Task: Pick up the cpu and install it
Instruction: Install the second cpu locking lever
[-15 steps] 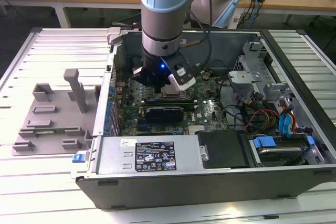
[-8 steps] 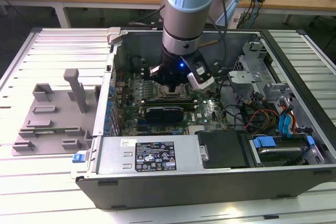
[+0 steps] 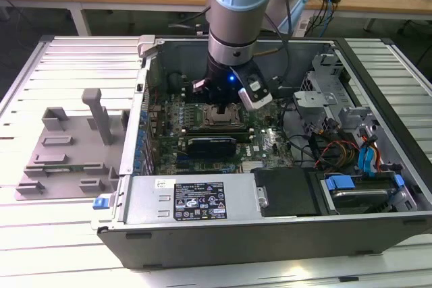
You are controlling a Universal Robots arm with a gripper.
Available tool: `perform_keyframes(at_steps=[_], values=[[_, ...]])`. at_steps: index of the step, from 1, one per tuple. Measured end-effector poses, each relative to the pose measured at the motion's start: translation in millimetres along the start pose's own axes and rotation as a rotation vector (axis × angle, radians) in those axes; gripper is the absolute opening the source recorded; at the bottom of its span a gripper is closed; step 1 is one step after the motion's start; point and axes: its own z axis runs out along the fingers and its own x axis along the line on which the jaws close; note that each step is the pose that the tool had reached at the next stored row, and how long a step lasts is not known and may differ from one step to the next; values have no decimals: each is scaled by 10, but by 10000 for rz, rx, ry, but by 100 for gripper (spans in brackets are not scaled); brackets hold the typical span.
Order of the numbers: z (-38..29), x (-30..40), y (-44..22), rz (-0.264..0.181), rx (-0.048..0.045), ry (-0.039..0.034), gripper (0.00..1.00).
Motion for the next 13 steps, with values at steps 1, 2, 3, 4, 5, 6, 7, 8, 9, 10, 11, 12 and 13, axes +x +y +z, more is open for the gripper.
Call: perform_keyframes(at_steps=[1,2,3,4,5,6,7,8,9,10,11,12,13], values=[[8,-2,45,10,34,-1,11],[1,-2,48,10,35,-1,11],[-5,-3,49,9,33,-1,11],[-13,-3,51,10,33,-1,11],[-13,-3,51,9,31,-2,11],[-15,-4,51,9,32,-2,11],[-16,-4,52,9,33,0,11],[-17,-4,52,9,33,-1,11],[-18,-3,52,9,34,-1,11],[-19,-3,52,9,33,0,11],[-20,-3,52,9,33,0,11],[-21,-3,52,9,34,-1,11],[-22,-4,53,9,34,-1,11]])
